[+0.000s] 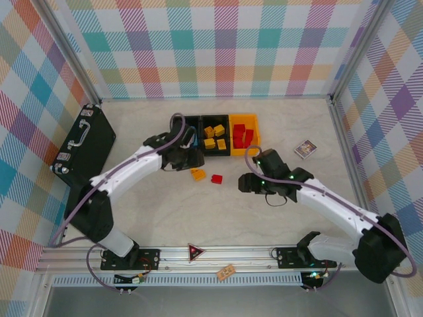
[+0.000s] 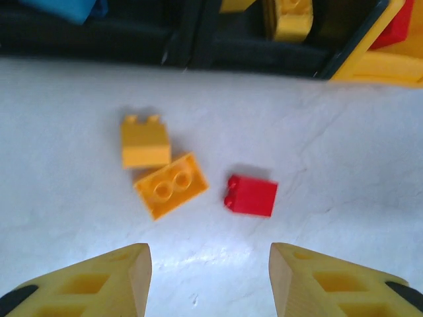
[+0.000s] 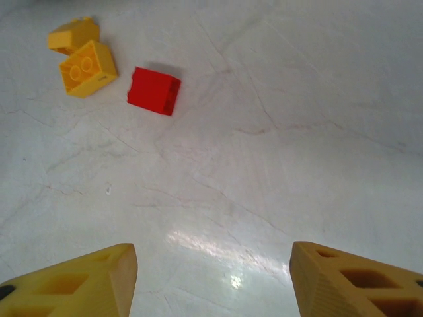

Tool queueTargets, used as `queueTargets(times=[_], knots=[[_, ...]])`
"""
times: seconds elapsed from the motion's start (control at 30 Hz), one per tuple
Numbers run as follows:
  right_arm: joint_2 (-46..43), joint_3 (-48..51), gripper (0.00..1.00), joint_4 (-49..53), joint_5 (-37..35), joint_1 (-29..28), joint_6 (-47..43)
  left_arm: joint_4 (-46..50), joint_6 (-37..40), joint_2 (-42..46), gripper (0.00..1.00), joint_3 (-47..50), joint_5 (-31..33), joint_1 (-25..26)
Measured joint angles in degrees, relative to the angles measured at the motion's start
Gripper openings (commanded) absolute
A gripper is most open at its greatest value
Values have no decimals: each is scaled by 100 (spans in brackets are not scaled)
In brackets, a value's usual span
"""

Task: Sort the legos into containers by color
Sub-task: Pick up the lego from the center of the table.

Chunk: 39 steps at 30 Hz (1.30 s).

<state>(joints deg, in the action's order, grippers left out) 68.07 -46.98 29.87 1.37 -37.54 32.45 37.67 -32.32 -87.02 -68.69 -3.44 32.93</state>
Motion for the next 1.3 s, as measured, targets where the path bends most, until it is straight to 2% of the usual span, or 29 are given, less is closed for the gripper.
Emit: queueTargets(times=[0.3, 0.6, 0.9, 1.3], knots=[[1676, -1268, 70, 20, -138, -428, 190, -175, -568, 1982, 60, 1899, 4, 0], [3200, -2520, 74, 413, -765, -883, 785, -162, -1025, 2916, 63, 2931, 9, -7], [4295, -3329, 74, 588, -953, -903, 1139, -164, -1182, 3353, 63, 3248, 55, -7], [4896, -3654, 66, 706, -929, -903, 1327, -166, -1261, 3403, 63, 3473, 52, -9]])
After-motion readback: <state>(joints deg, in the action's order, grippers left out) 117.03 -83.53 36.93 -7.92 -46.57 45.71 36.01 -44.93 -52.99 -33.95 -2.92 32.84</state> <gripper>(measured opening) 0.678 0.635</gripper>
